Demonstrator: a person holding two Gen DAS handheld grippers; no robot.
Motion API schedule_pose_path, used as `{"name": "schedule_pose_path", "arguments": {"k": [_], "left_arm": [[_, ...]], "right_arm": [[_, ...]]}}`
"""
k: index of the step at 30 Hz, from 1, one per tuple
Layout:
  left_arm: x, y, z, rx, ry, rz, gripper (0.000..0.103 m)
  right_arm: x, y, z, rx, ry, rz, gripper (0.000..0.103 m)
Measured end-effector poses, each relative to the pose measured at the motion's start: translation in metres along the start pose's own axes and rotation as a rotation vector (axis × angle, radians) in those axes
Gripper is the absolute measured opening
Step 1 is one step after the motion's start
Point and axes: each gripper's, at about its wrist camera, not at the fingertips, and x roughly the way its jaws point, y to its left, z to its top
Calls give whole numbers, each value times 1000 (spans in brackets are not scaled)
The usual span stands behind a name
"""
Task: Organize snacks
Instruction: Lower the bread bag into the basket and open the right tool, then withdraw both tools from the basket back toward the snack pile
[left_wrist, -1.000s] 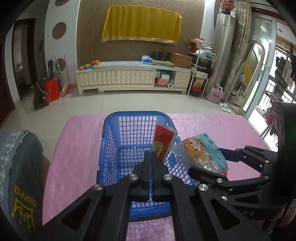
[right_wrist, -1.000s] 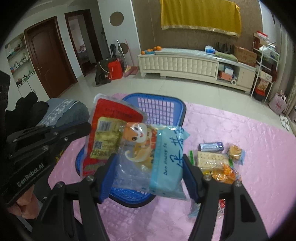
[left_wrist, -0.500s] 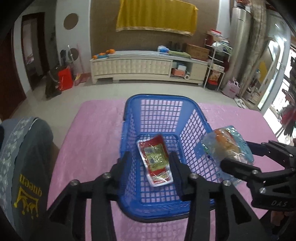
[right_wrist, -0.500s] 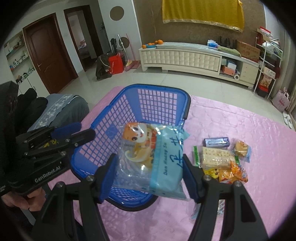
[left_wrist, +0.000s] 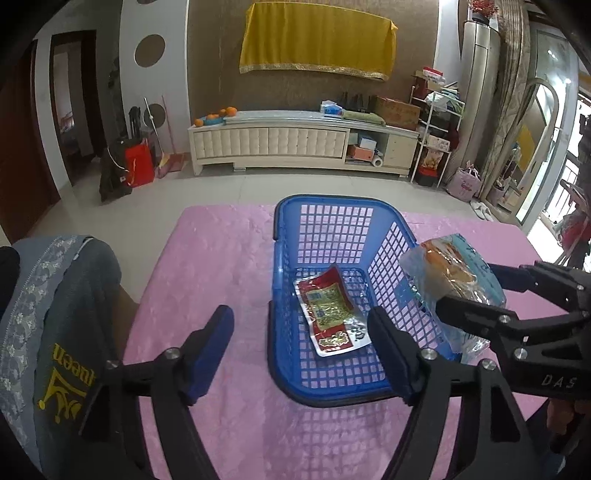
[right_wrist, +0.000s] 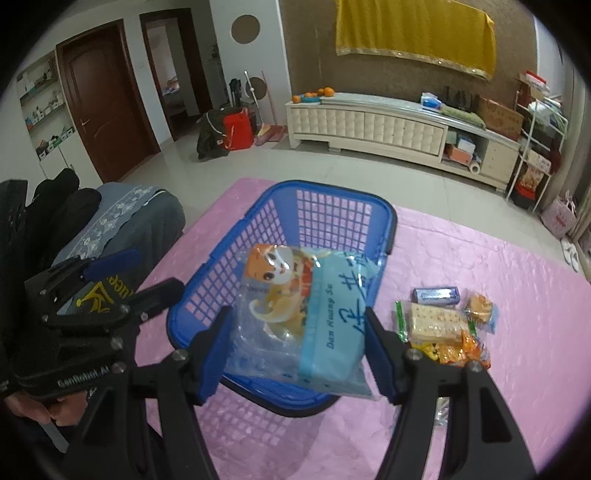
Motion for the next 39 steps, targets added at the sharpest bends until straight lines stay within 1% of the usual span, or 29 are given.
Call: {"name": "schedule_pose_path", "arguments": {"k": [2, 6, 8, 14, 22, 25, 28, 29, 30, 35, 39], "left_arm": [[1, 6, -1, -8, 1, -2, 78], [5, 15, -5, -9, 6, 2, 79], [8, 18, -6, -10, 7, 7, 82], [19, 23, -8, -44, 30, -8, 82], [22, 20, -10, -41, 46, -10, 82], [20, 19, -12, -37, 51, -5, 82], [13, 17, -12, -19, 41, 2, 82], [10, 16, -12, -18, 38, 5, 82], [7, 15, -11, -22, 35, 6, 82], [-10, 8, -9, -22, 9, 0, 82], [-27, -7, -7, -5, -14, -9, 82]], "right_arm": [[4, 3, 2, -9, 6, -2, 71], [14, 6, 3, -17, 19, -12, 71], [19, 6, 4, -19, 29, -16, 71], [34, 4, 2, -21, 63, -42, 72], [49, 0, -3, -21, 107, -60, 72], [51, 0, -5, -19, 115, -86, 74], [42, 1, -4, -22, 88, -86, 76], [38, 1, -3, -20, 81, -80, 80], [33, 1, -3, -16, 72, -73, 82], [3, -1, 0, -5, 21, -66, 82], [-22, -7, -2, 11, -15, -69, 84]]}}
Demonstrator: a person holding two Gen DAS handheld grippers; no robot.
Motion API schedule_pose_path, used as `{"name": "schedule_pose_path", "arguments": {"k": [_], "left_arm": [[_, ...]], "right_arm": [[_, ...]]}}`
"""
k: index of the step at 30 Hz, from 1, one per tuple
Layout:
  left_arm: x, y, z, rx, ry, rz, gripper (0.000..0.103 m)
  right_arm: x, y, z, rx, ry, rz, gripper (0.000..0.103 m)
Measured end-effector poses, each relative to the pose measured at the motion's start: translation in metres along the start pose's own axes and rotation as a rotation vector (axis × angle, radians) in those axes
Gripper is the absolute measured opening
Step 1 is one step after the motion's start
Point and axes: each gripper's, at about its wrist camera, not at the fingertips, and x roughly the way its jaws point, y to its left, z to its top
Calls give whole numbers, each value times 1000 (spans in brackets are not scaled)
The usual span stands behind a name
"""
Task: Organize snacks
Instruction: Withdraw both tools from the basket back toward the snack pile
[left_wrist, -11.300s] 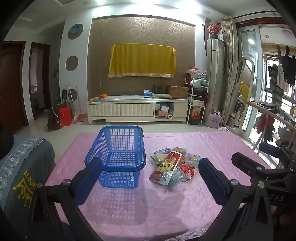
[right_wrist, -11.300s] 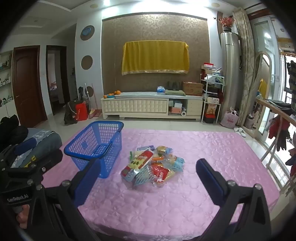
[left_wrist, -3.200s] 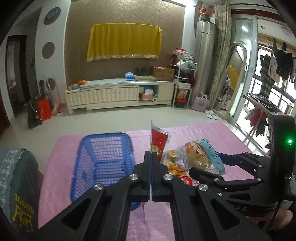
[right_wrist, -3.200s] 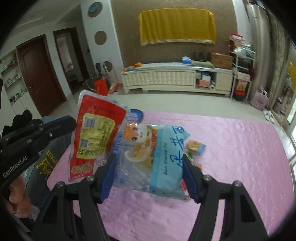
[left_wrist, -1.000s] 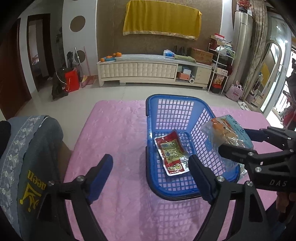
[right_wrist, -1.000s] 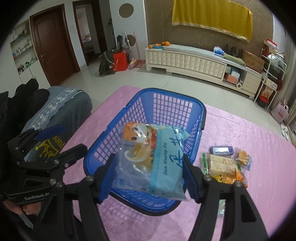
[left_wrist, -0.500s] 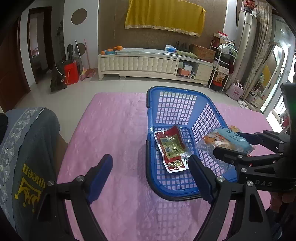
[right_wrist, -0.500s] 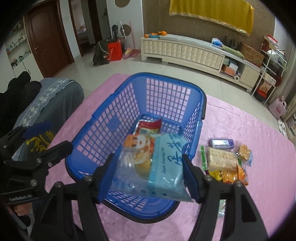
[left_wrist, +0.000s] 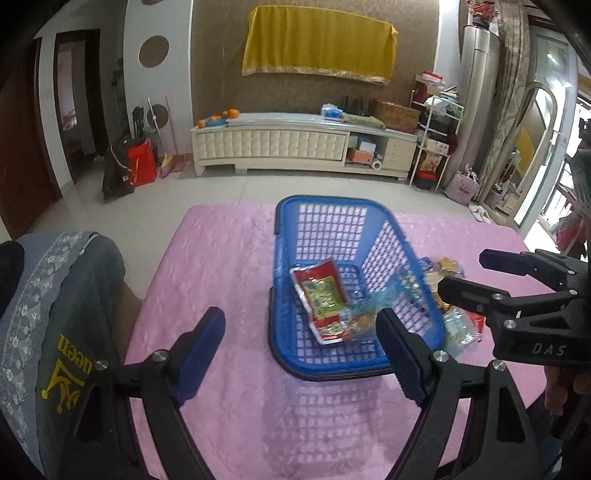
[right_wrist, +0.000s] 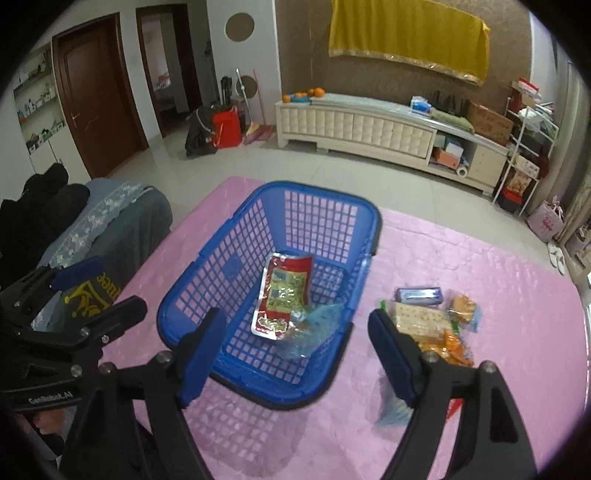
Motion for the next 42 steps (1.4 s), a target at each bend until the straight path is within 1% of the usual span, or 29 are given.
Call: {"name": "schedule_pose_path", "arguments": {"k": [4, 9, 17, 21, 31, 37, 42], "left_arm": [[-12, -16, 1, 19, -19, -11, 82], [-22, -46, 3, 66, -38, -25, 82], [-19, -91, 6, 121, -33, -70, 82], [-13, -117, 6, 163, -30, -108, 82], [17, -167, -4, 195, 49, -162, 82], [40, -194, -11, 172, 116, -177, 82], [65, -208, -15, 134, 182, -188, 82]], "right_arm": [[-24, -13, -5, 26, -33, -14, 85], [-46, -33, -14, 52, -57, -32, 85], [-71, -76, -30, 112, -75, -74, 85], [-76, -97, -42, 140, -69, -87, 86], [-73, -150, -75, 199, -12, -113, 86], [-71, -181, -90, 229, 3, -113, 86], [-61, -201, -104, 247, 29, -117, 86]]}}
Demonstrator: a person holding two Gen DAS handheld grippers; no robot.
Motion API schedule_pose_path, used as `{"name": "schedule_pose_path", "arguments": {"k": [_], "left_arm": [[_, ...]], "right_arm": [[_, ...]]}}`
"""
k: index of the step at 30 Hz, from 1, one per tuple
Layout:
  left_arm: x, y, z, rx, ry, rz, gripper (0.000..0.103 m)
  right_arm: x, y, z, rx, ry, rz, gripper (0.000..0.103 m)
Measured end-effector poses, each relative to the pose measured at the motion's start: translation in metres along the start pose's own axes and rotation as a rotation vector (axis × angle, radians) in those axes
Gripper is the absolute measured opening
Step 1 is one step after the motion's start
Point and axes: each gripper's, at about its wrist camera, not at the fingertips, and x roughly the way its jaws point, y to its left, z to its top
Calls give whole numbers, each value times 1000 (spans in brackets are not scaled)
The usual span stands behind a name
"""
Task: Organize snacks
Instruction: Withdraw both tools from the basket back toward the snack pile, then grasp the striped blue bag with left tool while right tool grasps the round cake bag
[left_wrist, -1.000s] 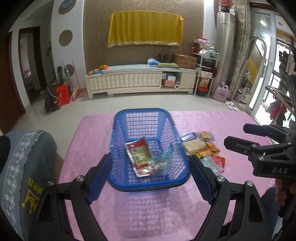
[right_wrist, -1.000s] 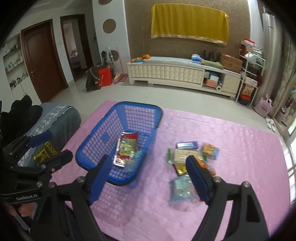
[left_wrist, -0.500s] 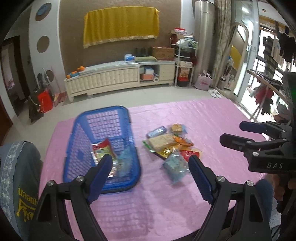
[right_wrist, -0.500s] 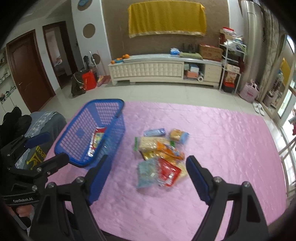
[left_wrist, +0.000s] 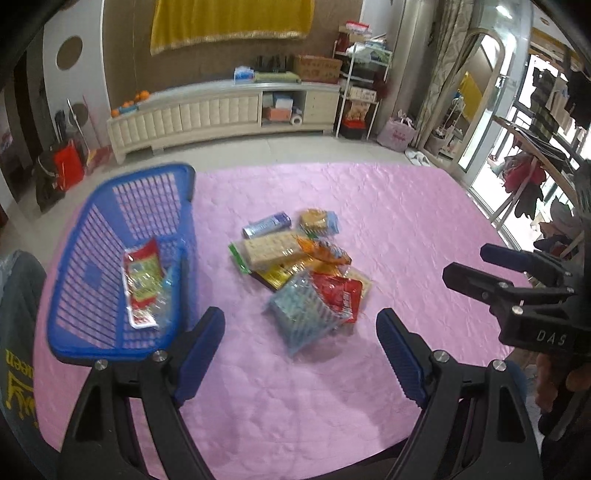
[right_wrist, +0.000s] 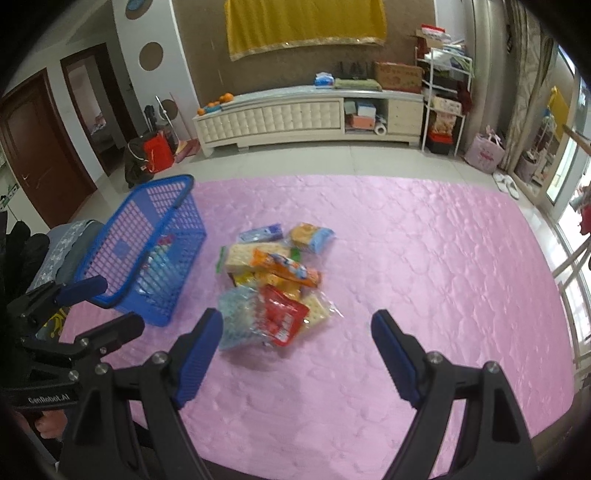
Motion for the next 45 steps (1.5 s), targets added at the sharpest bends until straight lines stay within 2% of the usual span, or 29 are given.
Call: {"name": "schedule_pose_path", "arguments": {"k": [11, 19, 25, 28, 31, 36, 37, 38, 40, 42, 45], "left_arm": [[61, -12, 0, -27, 117, 51, 82], [106, -2, 4, -105, 215, 42, 82], [135, 6, 4, -148, 235, 69, 82], [148, 11, 4, -177, 267, 71, 82], [158, 16, 1, -212, 293, 48, 82], [169, 14, -1, -210, 318, 28, 82], [168, 13, -2, -203, 309, 29, 82], [168, 12, -1, -198, 304, 35, 70], [169, 9, 0, -195, 311, 21, 59], [167, 6, 0, -160, 313, 10, 56], [159, 2, -2, -134, 296, 40, 55]], "right_arm": [[39, -28, -10, 11, 58, -9, 86], [72, -41, -6, 15, 82, 4, 86], [94, -53, -7, 36, 108, 16, 86], [102, -60, -7, 82, 129, 48, 86], [106, -58, -6, 69, 127, 51, 86], [112, -57, -8, 69, 139, 56, 86], [113, -58, -9, 74, 144, 55, 86], [113, -59, -10, 77, 148, 52, 86], [110, -59, -11, 78, 152, 43, 86], [106, -60, -12, 80, 152, 34, 86], [99, -60, -12, 79, 151, 32, 86]]}}
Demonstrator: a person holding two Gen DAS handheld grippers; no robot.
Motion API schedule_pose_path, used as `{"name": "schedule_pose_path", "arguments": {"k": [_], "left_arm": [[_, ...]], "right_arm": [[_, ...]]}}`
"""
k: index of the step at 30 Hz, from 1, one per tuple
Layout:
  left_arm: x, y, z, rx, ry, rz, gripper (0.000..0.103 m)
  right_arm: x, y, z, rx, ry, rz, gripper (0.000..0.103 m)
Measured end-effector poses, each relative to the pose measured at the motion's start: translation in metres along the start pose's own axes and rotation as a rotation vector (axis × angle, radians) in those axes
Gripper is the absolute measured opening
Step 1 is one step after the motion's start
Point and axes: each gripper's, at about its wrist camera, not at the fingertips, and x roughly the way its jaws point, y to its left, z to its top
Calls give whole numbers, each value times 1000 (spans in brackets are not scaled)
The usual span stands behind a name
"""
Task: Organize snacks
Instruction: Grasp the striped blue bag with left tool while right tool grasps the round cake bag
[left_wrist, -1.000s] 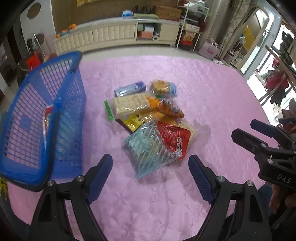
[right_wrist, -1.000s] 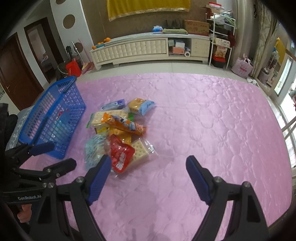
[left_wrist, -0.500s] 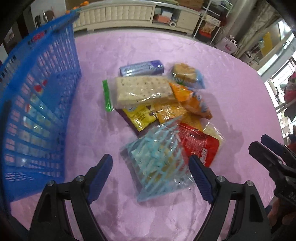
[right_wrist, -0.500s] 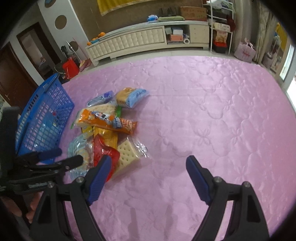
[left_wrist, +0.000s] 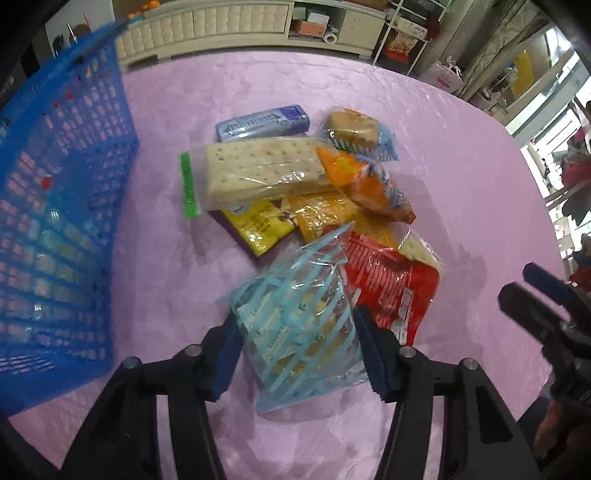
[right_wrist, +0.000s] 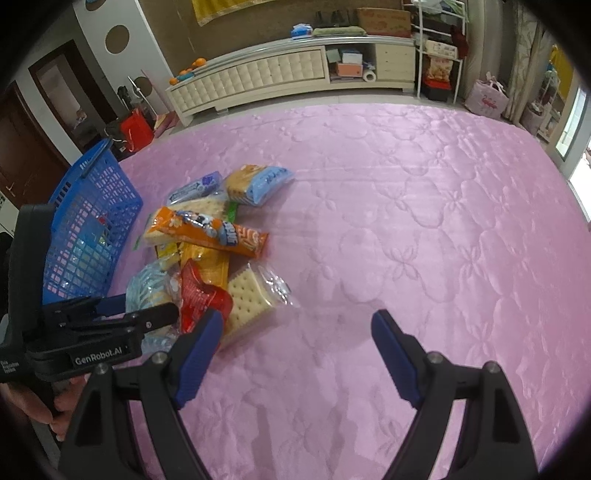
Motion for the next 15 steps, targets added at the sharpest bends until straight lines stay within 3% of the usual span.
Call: {"name": "schedule_pose_path", "arguments": {"k": [8, 15], "left_arm": [[-62, -6, -8, 52, -157, 13, 55], [-83, 10, 0, 50, -200, 21, 55]], "right_arm": [[-20, 12, 10, -64, -22, -44, 86], [-19, 40, 26, -182, -37, -37, 86]]}}
